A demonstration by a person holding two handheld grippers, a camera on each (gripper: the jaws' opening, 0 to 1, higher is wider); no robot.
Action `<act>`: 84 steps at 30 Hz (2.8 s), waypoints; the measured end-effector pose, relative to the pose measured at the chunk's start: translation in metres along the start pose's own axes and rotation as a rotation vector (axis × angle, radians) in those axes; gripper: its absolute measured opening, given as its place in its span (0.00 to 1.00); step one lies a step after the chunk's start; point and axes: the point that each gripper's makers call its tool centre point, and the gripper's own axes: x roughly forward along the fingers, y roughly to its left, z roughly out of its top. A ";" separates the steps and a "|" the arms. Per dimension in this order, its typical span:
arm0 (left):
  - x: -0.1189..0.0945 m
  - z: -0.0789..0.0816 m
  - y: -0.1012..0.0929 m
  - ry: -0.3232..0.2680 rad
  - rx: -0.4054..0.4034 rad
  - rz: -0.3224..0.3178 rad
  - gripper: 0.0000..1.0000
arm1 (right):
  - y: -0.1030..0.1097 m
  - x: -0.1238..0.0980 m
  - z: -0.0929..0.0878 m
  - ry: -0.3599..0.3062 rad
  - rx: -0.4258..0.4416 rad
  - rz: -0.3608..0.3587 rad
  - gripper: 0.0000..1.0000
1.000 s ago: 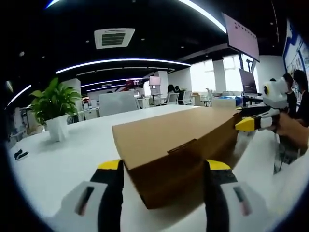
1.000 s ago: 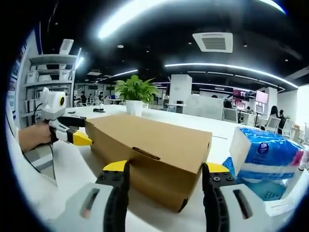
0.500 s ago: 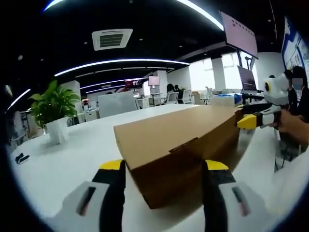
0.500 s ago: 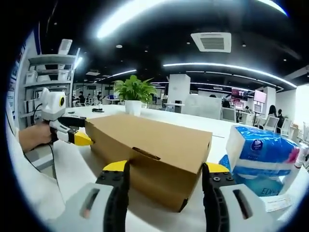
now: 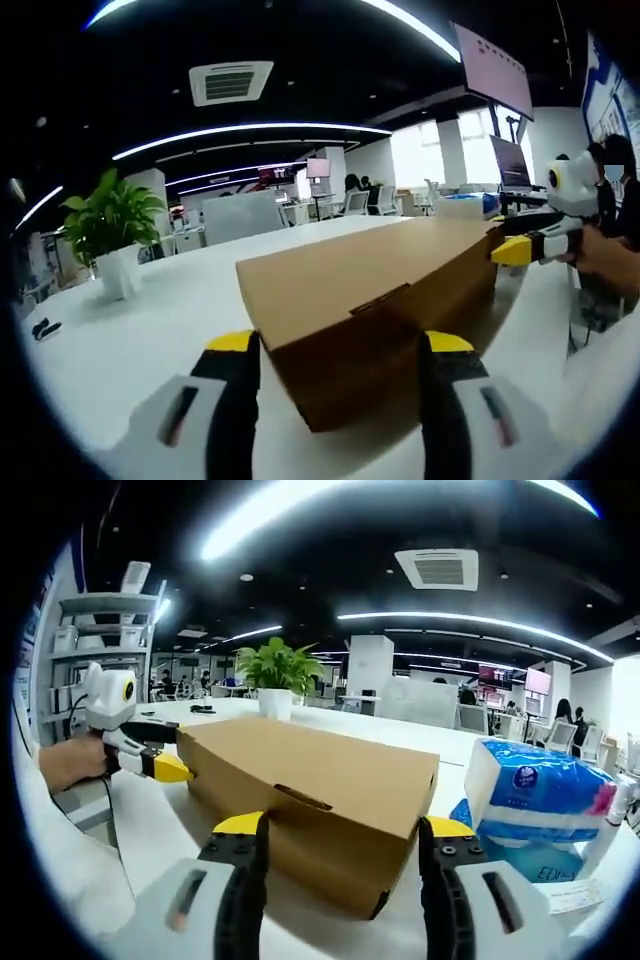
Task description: Operate the shoe box by opening the lid, removing the specified soft item, and placing it in the target area until the item is outside and the box remains undamaged.
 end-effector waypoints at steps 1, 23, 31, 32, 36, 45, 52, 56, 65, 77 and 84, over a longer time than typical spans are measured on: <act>0.000 0.000 0.000 -0.001 0.000 0.000 0.65 | 0.000 0.000 0.000 -0.001 0.000 0.000 0.62; -0.001 -0.002 -0.014 0.016 -0.048 -0.026 0.71 | -0.003 -0.002 -0.001 0.006 -0.009 0.011 0.62; 0.000 -0.003 -0.009 0.023 -0.055 -0.028 0.70 | -0.004 -0.005 0.001 0.004 -0.009 0.019 0.62; -0.002 -0.002 -0.008 0.025 -0.058 -0.030 0.69 | -0.004 -0.006 0.001 0.001 -0.011 0.021 0.62; -0.008 -0.002 -0.010 0.022 -0.078 -0.047 0.67 | -0.005 -0.011 0.004 -0.011 -0.009 0.038 0.61; -0.024 0.009 -0.012 0.003 -0.026 -0.091 0.67 | -0.012 -0.021 0.022 -0.076 -0.005 0.049 0.60; -0.037 0.037 -0.001 -0.063 -0.021 -0.082 0.68 | -0.018 -0.029 0.043 -0.136 -0.016 0.048 0.60; -0.045 0.054 0.007 -0.113 -0.067 -0.082 0.69 | -0.020 -0.033 0.056 -0.173 -0.026 0.048 0.59; -0.059 0.077 0.021 -0.177 -0.087 -0.066 0.70 | -0.024 -0.036 0.074 -0.207 0.015 0.074 0.61; -0.066 0.089 0.019 -0.211 -0.051 -0.112 0.72 | -0.027 -0.041 0.084 -0.239 0.016 0.097 0.64; -0.069 0.085 0.035 -0.193 -0.008 -0.058 0.73 | -0.035 -0.045 0.091 -0.255 -0.033 0.086 0.64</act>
